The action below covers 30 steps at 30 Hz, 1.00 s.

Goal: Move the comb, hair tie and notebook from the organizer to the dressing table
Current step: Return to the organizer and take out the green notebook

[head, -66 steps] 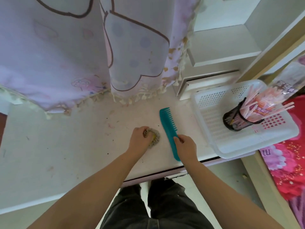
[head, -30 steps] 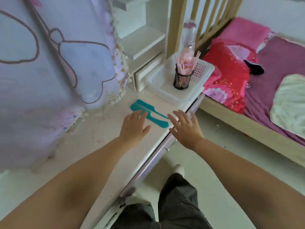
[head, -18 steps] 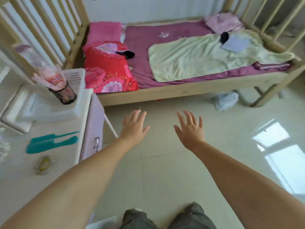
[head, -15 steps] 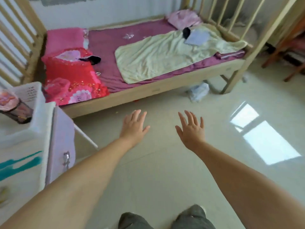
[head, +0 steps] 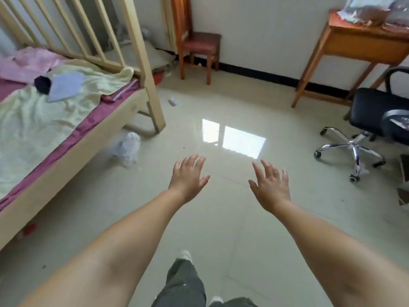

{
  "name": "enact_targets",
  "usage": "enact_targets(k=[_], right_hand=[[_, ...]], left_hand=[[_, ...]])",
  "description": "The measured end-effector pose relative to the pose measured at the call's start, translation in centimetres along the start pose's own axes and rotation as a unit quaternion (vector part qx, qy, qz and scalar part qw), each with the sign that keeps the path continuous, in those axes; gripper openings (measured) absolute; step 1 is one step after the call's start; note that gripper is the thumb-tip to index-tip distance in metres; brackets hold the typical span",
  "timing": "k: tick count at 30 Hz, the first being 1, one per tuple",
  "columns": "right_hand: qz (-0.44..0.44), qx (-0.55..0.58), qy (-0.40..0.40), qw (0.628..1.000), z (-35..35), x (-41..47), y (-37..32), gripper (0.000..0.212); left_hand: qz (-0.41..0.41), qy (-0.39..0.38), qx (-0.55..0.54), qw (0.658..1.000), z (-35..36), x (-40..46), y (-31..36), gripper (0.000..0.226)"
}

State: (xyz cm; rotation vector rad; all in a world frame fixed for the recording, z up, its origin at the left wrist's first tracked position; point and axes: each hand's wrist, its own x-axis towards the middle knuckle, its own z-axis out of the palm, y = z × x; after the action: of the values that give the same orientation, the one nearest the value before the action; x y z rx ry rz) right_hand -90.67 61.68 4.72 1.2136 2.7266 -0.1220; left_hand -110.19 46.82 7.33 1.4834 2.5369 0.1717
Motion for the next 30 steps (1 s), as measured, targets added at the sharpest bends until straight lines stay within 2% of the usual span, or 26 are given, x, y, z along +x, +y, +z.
enact_targets(k=[8,11,15,21,24,30], right_hand=[[0.113,0.023,0.033,0.993,-3.0,15.8,10.9,0.059],[0.174,0.064,0.060,0.981,-5.4,21.7,14.9,0.059],[0.226,0.075,0.071,0.969,-7.2,27.4,22.0,0.059],[0.310,0.060,0.064,0.947,-6.0,35.7,35.7,0.058],[0.322,0.059,0.051,0.944,-6.9,42.1,43.8,0.057],[0.279,0.028,0.055,0.958,-12.5,54.9,58.1,0.058]], left_hand=[[0.116,-0.017,0.023,0.993,-0.8,23.5,6.9,0.059],[0.171,-0.024,0.040,0.984,-2.1,33.2,10.4,0.059],[0.227,-0.041,0.043,0.972,-2.6,44.4,17.1,0.057],[0.314,-0.072,0.036,0.946,0.4,57.6,29.7,0.056],[0.316,-0.059,0.024,0.947,0.9,65.5,36.3,0.055],[0.268,-0.036,-0.003,0.963,-0.7,79.9,45.8,0.056]])
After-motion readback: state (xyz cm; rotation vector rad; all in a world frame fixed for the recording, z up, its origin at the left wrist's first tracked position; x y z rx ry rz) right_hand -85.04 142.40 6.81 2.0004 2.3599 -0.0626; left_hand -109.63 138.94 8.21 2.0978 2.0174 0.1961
